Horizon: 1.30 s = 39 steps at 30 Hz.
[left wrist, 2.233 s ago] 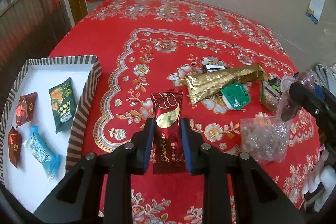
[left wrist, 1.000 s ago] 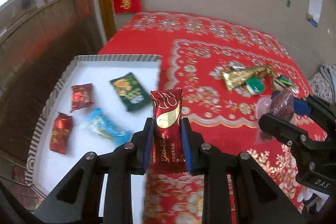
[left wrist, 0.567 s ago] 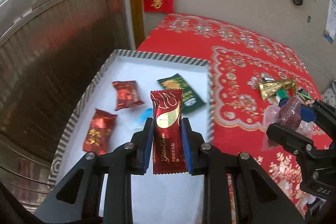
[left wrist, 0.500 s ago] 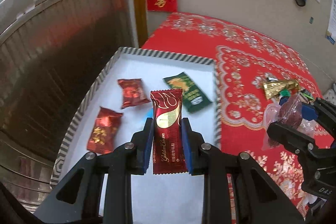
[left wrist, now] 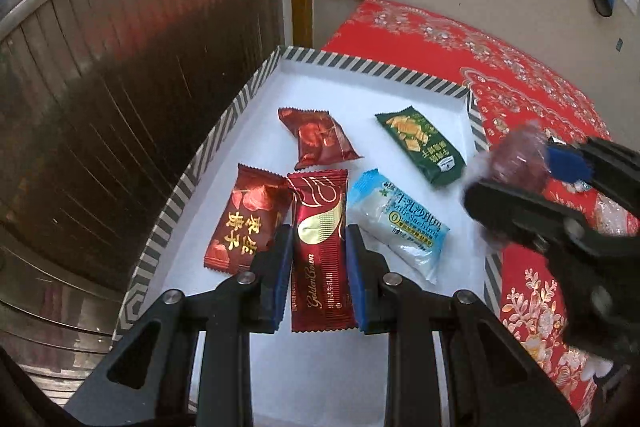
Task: Organize snacks
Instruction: 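Carry the chocolate bar and date bag over the tray and open both tools, then withdraw both tools from the tray toward the remaining snacks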
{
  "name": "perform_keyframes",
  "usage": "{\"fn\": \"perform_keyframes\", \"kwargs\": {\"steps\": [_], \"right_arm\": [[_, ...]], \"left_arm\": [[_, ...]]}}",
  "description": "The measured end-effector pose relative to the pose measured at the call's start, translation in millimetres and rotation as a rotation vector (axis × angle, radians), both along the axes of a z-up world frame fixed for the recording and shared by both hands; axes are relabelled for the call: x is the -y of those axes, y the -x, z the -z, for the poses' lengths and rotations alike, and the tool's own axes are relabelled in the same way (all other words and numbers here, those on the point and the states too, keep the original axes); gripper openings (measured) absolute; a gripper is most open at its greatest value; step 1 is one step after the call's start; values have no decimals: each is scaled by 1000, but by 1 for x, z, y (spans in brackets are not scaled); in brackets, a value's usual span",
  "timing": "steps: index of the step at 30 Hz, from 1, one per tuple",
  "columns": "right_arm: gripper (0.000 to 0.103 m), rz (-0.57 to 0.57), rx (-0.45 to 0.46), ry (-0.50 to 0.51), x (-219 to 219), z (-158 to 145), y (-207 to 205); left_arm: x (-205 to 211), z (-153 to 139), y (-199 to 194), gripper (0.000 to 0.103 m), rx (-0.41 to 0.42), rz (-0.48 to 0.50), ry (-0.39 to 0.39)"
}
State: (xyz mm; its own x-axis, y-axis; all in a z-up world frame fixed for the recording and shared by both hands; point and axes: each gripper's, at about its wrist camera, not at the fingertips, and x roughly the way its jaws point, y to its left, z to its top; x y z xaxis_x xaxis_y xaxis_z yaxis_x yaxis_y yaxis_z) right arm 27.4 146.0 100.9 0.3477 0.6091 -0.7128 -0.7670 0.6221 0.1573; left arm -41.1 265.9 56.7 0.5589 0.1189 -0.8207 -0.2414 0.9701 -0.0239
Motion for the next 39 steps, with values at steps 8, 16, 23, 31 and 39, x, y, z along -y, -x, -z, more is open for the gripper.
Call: {"fn": "perform_keyframes", "kwargs": {"steps": [8,16,23,31,39], "right_arm": [[49,26,-78,41,-21,27,-25],[51,28,-137,5,-20,41,-33],[56,34,-130,-106,-2,18,-26],[63,79,-76,-138,46,6,2],[63,147,-109,-122,100,30,32]], "left_arm": [[1,14,-12,28,-32,2,11],[0,22,-19,29,-52,-11,-1],[1,26,-23,49,-69,-28,-23],[4,10,-13,84,-8,-62,-40],[36,-10,-5,85,56,-11,-12]]}}
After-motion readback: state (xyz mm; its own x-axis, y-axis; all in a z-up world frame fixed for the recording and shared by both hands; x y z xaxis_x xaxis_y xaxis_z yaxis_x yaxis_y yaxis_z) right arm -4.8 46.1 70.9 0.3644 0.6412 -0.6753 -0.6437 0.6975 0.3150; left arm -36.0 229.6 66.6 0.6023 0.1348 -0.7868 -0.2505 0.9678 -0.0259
